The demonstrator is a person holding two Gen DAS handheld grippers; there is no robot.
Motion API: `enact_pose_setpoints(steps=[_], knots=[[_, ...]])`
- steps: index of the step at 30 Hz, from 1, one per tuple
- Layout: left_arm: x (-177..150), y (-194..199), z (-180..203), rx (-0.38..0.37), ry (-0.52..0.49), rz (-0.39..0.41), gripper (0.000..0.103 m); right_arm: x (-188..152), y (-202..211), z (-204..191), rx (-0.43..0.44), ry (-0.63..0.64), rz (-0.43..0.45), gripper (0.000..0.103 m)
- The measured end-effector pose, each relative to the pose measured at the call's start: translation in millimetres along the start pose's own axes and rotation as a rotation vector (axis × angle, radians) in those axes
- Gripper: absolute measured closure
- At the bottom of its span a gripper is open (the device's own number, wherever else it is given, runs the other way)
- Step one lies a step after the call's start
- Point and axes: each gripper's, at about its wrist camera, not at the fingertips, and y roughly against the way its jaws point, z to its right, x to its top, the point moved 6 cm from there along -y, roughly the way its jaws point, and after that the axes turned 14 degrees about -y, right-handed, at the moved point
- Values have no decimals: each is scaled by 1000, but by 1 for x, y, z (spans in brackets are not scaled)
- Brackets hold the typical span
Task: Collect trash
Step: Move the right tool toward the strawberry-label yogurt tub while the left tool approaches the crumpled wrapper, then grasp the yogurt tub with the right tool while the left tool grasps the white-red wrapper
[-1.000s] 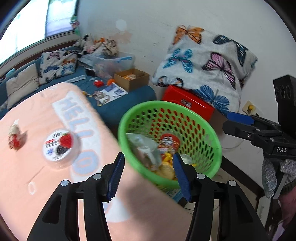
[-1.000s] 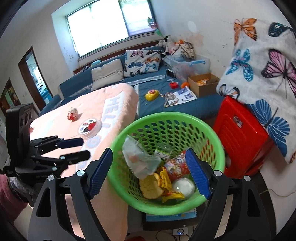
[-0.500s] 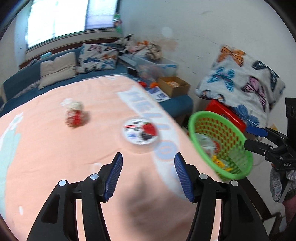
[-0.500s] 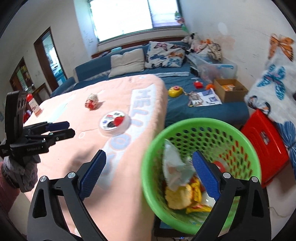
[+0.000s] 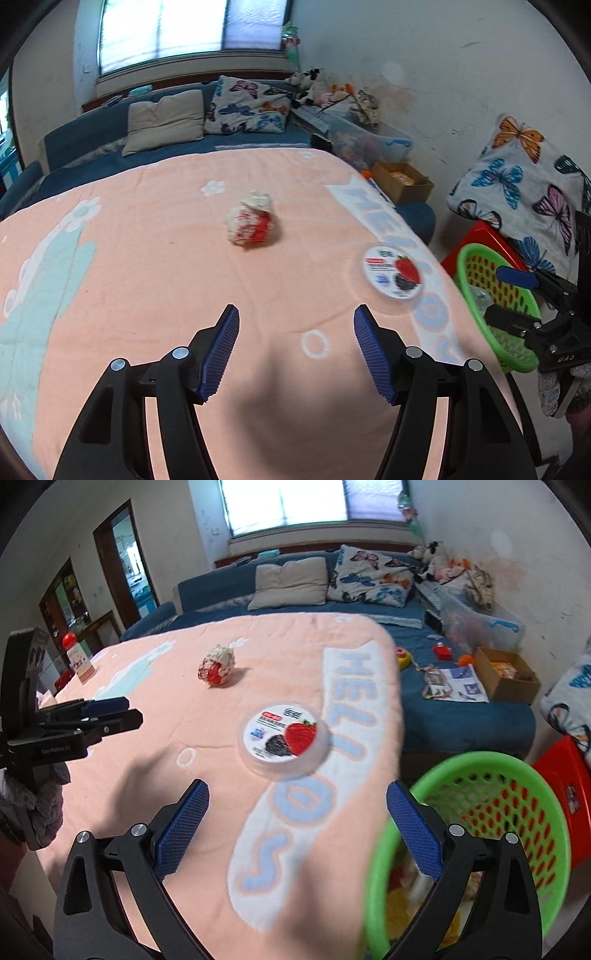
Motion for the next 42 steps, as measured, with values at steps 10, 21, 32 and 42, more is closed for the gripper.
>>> enact_pose_setpoints(steps=[10,21,32,42], knots=[[4,-16,-34,33,23,-19,37,11,-63,-21,-6,44,-73,5],[17,-40,-50,39,21,-35,35,10,-105,-20,-27,50,-141,5],[39,-77,-51,34,6,-55,30,13,-119,-21,-69,90,-142,5],[63,-118,-55,59,-12,-84,30,12,-117,-18,-95,95,-125,10]])
